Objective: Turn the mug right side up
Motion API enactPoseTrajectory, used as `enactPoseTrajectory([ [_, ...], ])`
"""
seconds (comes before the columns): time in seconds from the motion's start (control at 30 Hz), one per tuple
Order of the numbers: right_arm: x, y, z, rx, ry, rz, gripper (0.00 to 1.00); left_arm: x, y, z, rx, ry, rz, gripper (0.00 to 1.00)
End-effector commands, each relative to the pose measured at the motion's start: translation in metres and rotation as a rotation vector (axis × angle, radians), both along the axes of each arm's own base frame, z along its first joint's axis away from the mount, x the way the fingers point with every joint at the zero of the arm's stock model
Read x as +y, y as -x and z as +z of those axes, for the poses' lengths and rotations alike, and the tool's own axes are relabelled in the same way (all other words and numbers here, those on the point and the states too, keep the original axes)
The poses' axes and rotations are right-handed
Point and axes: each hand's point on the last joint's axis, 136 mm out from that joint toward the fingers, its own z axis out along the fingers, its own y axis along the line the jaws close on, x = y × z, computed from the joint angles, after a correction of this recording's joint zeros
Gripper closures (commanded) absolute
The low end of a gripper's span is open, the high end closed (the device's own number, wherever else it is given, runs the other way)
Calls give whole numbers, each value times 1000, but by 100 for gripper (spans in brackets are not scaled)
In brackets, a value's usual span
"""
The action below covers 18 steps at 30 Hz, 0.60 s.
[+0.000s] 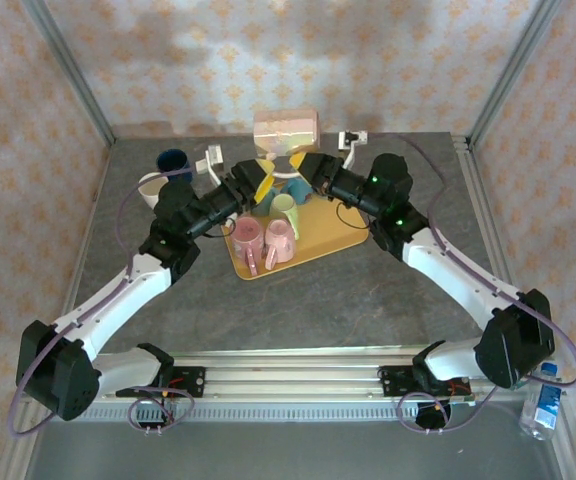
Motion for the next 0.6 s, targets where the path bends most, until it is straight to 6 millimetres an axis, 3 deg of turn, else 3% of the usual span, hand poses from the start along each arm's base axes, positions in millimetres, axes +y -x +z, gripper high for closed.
enactPoseTrajectory([
  [0.0,-2,17,55,-188,-116,25,100,-1,0,26,-73,47,1,49],
  [0.43,11,31,53,-185,-121,87,100,0,-9,28,-84,36,35,59],
  [0.57,12,32,51,-182,-119,90,100,2,-11,30,-95,29,52,69],
])
